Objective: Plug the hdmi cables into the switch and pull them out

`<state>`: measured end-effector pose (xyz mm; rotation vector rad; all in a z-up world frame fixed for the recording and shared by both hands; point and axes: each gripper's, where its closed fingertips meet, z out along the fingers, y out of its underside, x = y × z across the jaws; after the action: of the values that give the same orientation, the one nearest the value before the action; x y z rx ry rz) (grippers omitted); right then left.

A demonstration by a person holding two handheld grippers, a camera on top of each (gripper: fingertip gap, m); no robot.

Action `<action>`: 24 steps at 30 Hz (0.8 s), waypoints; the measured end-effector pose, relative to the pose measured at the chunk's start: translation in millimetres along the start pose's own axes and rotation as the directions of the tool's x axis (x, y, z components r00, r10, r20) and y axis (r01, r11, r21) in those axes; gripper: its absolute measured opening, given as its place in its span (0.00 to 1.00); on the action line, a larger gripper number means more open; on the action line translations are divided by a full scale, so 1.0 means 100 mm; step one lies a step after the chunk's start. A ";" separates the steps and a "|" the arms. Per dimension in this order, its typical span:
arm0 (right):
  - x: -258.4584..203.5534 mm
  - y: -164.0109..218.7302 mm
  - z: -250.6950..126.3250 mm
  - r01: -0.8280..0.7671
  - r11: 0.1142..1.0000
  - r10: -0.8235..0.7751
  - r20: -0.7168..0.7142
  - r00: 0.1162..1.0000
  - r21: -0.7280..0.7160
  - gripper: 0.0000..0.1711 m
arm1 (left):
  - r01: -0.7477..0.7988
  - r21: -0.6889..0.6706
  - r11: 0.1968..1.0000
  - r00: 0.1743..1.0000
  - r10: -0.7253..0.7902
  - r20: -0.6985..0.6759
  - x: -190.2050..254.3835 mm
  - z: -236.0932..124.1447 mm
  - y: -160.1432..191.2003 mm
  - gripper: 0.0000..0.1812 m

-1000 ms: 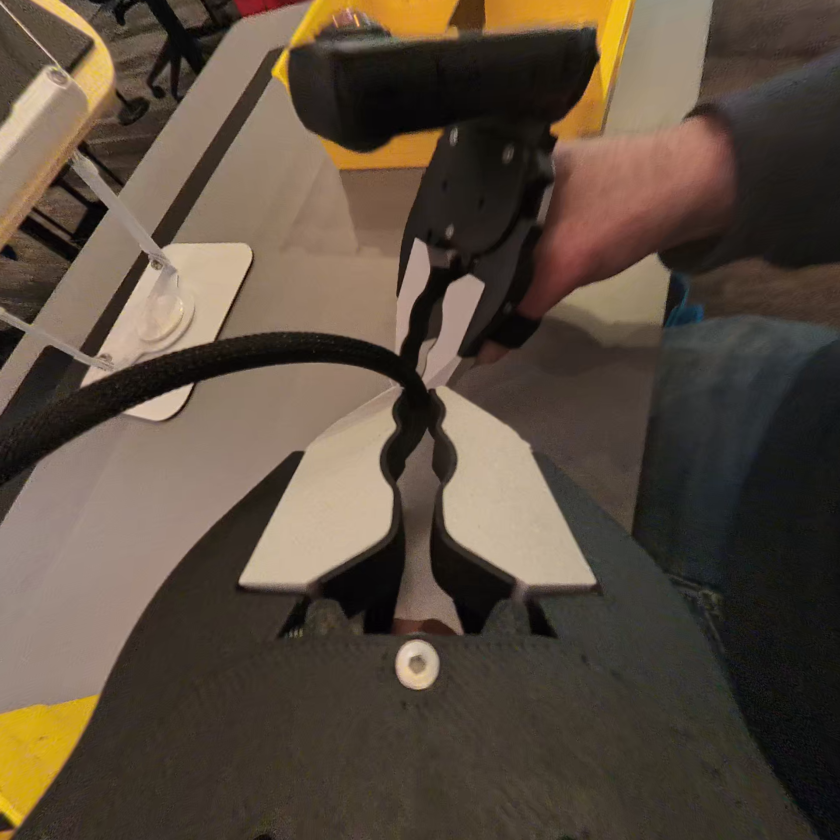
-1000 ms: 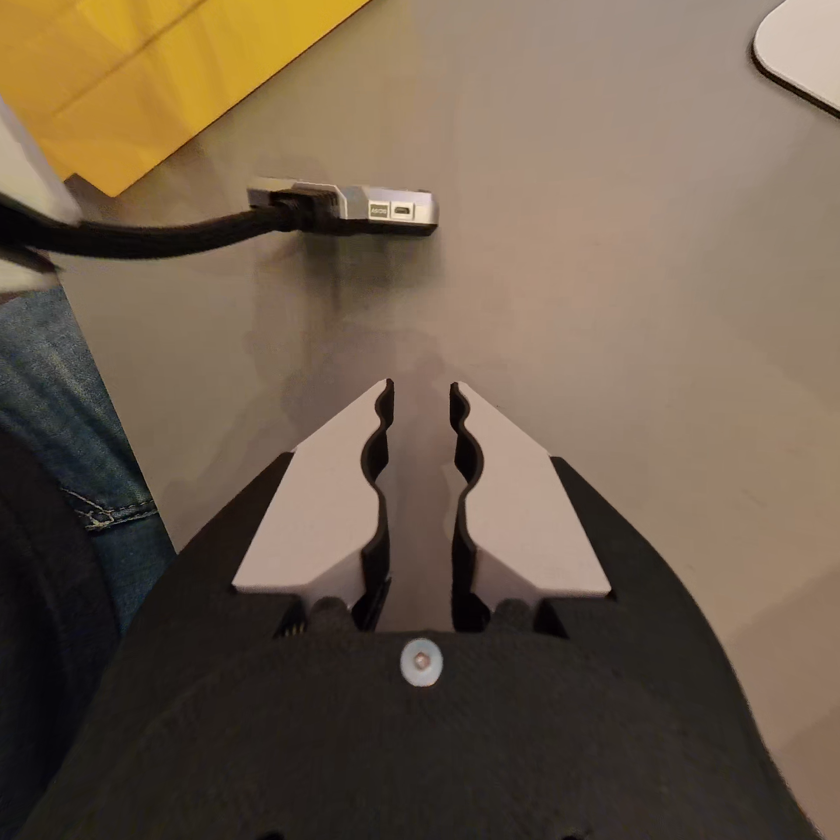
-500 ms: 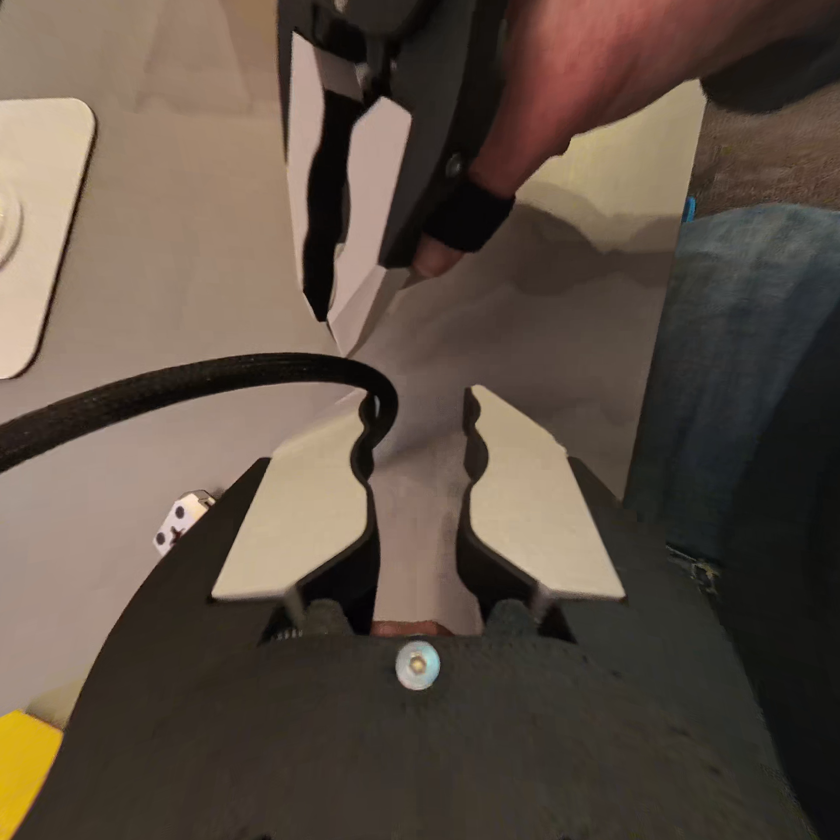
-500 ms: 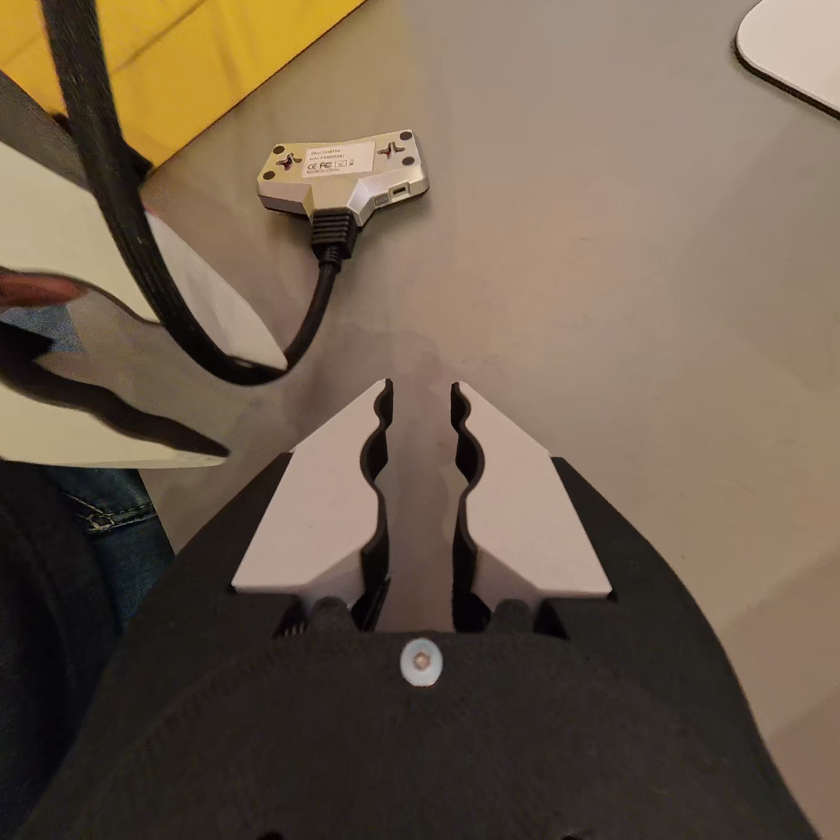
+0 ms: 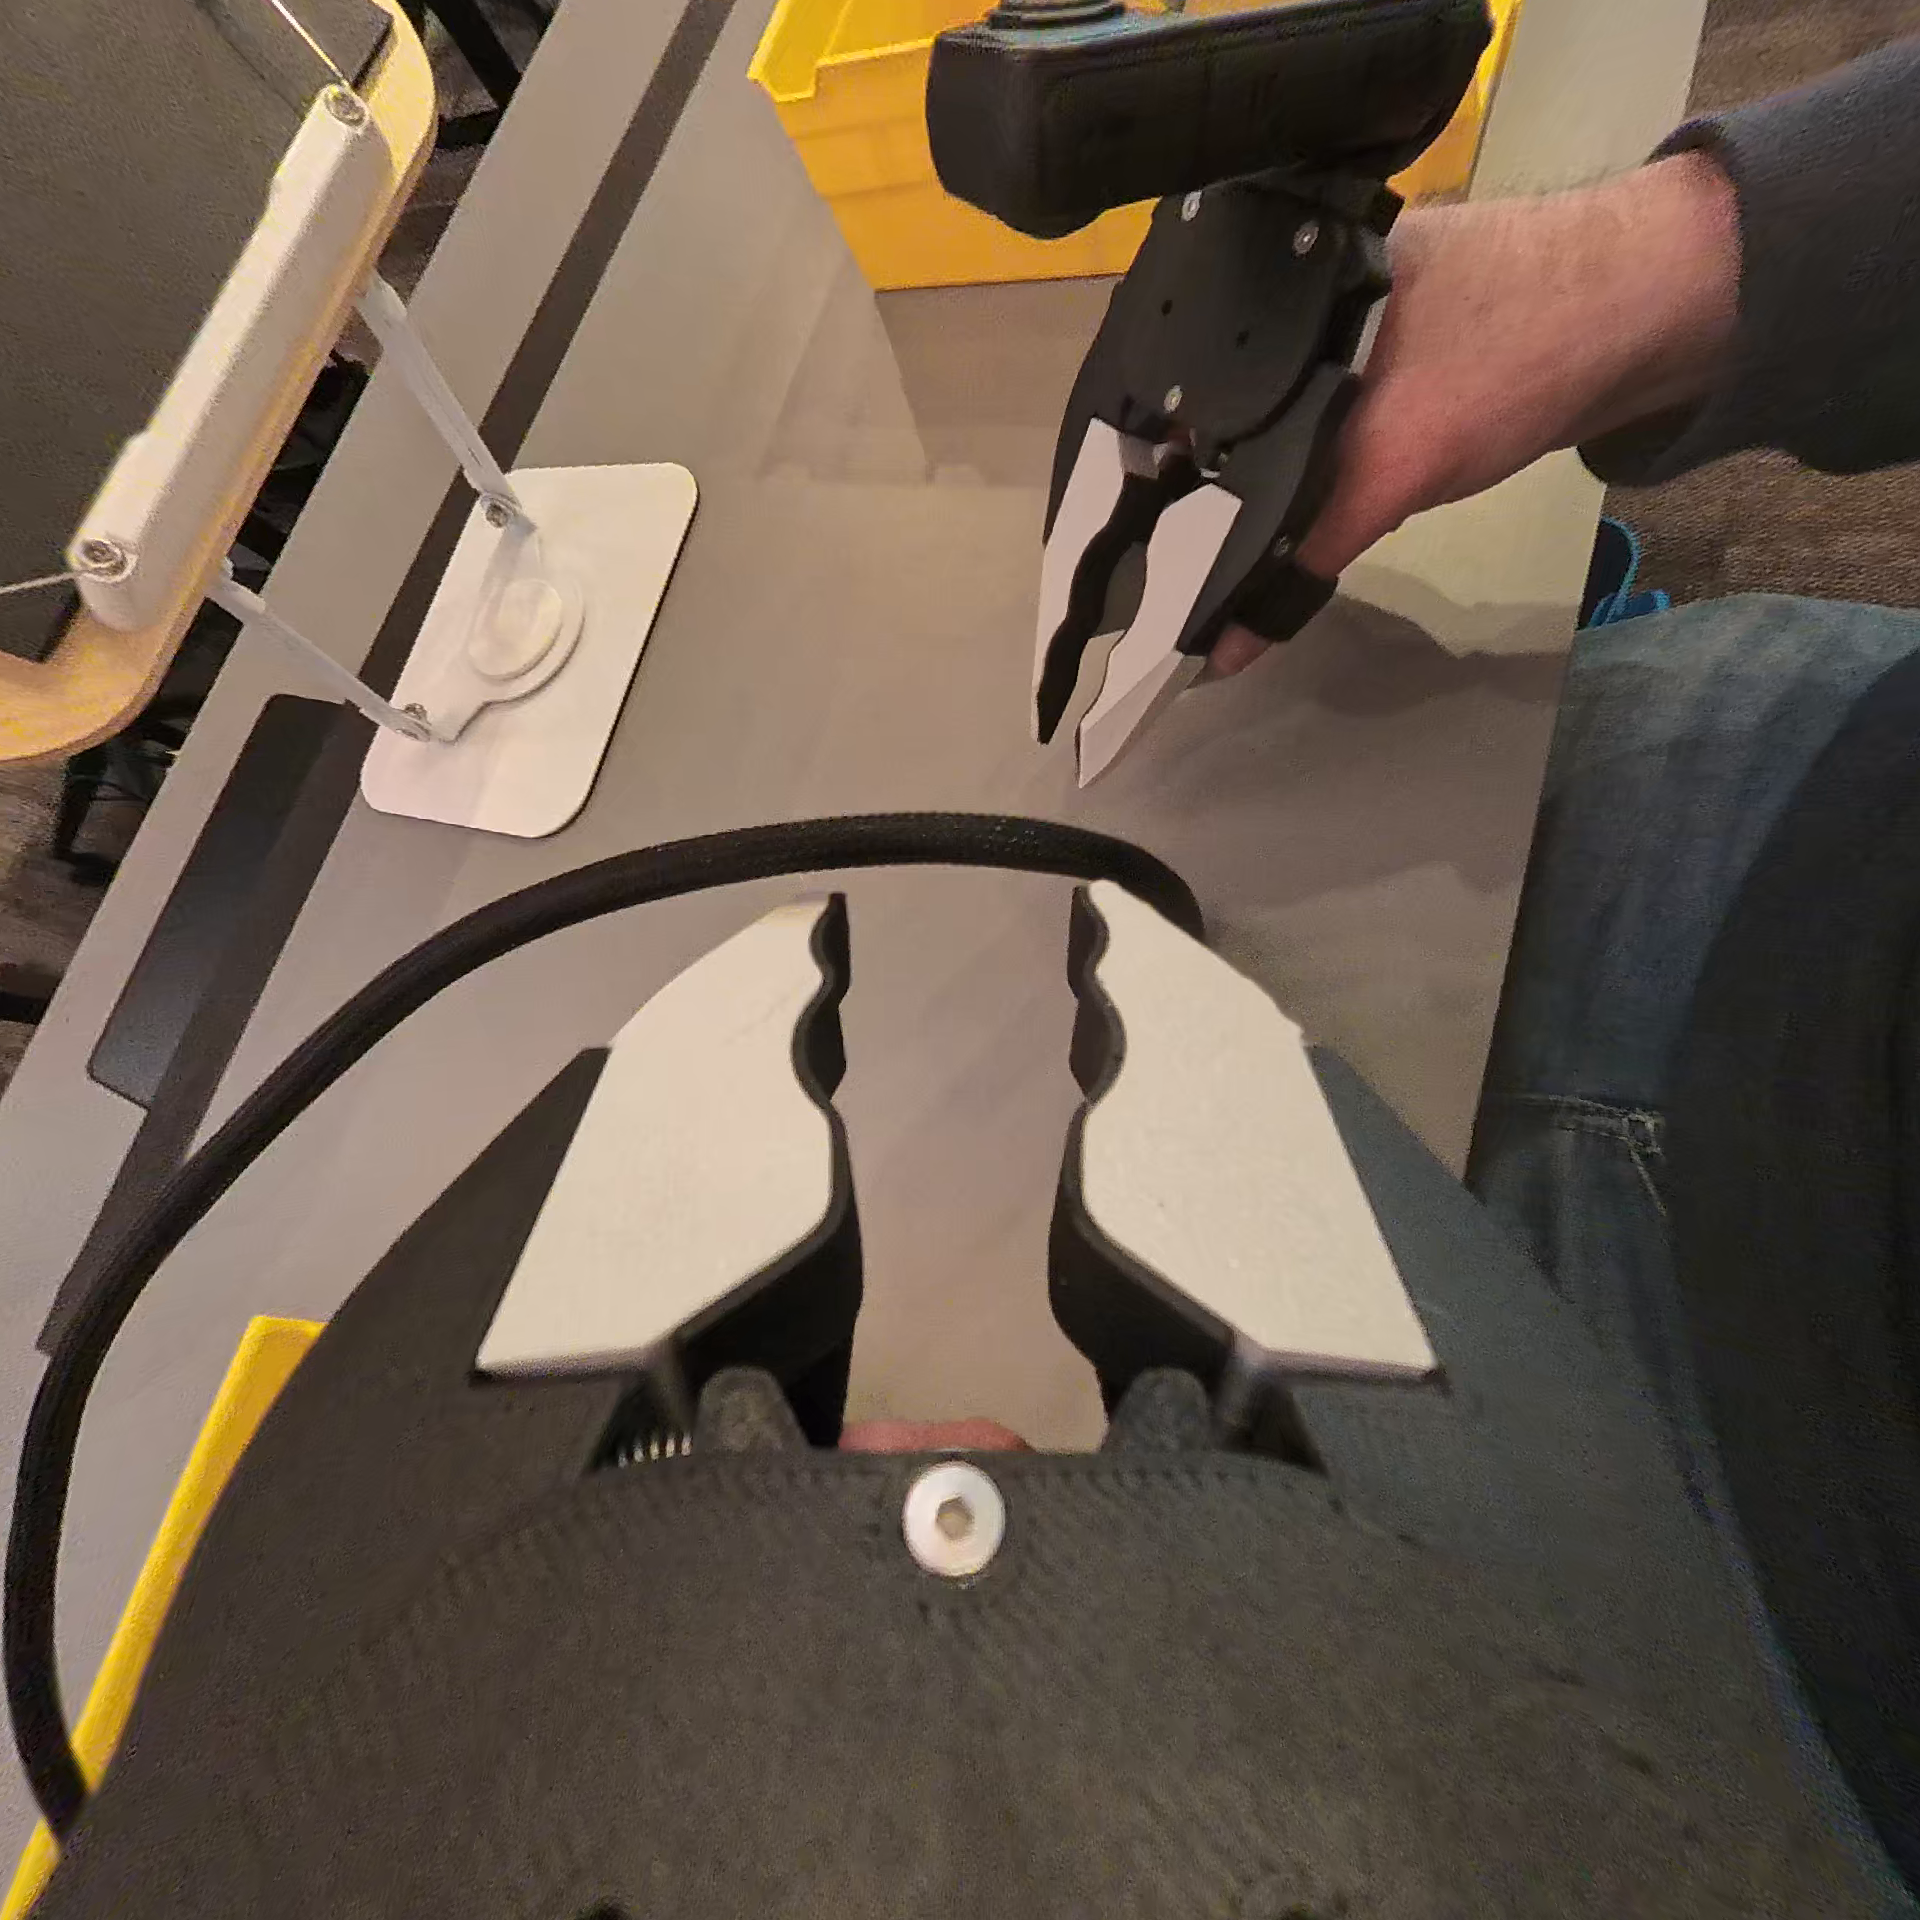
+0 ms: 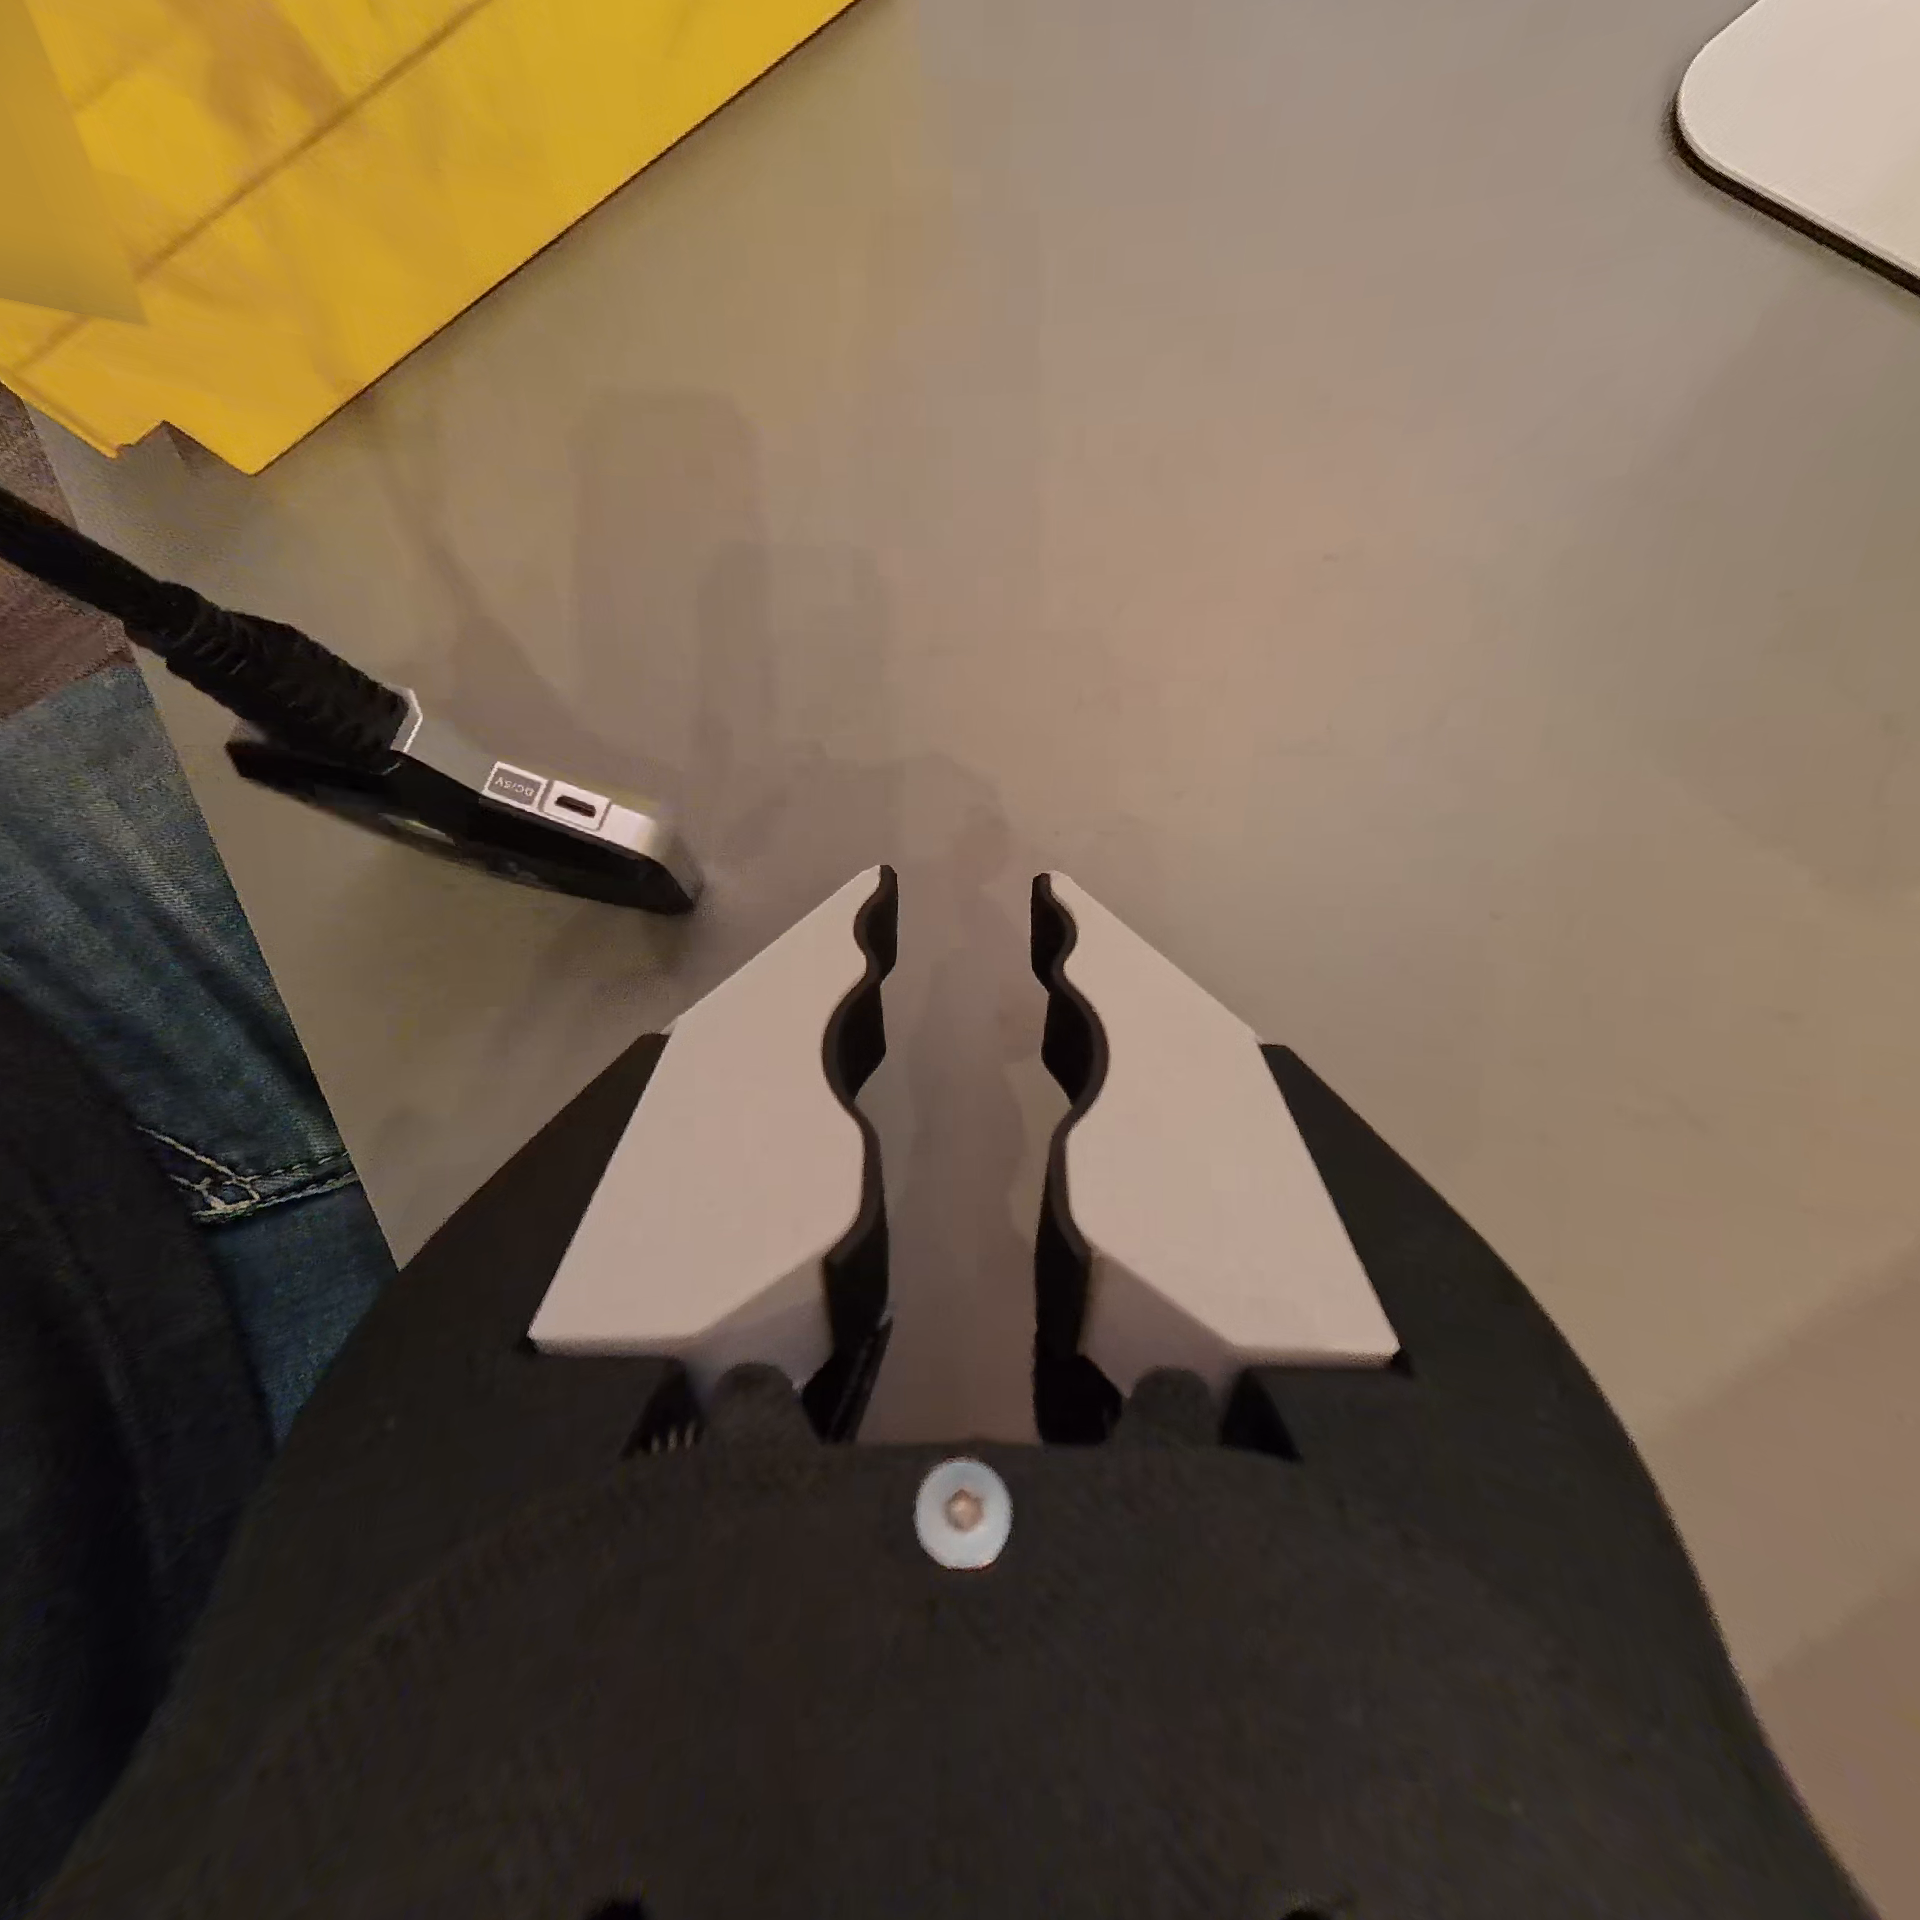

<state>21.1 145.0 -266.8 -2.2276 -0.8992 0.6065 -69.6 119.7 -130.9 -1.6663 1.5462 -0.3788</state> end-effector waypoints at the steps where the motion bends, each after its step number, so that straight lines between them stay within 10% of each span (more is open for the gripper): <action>1: 0.00 0.00 0.00 0.000 1.000 0.000 -0.002 1.000 0.000 0.14 | -0.001 0.002 1.000 1.000 0.001 0.002 0.00 0.00 -0.01 0.22; 24: 0.00 0.01 0.00 0.005 1.000 -0.005 0.001 1.000 -0.008 0.14 | -0.239 -0.328 0.914 0.966 0.259 0.018 0.69 1.06 0.44 0.00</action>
<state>21.4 144.5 -268.1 -2.2313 -0.9086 0.6025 -12.0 96.3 -249.5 -1.6734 1.8221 0.0669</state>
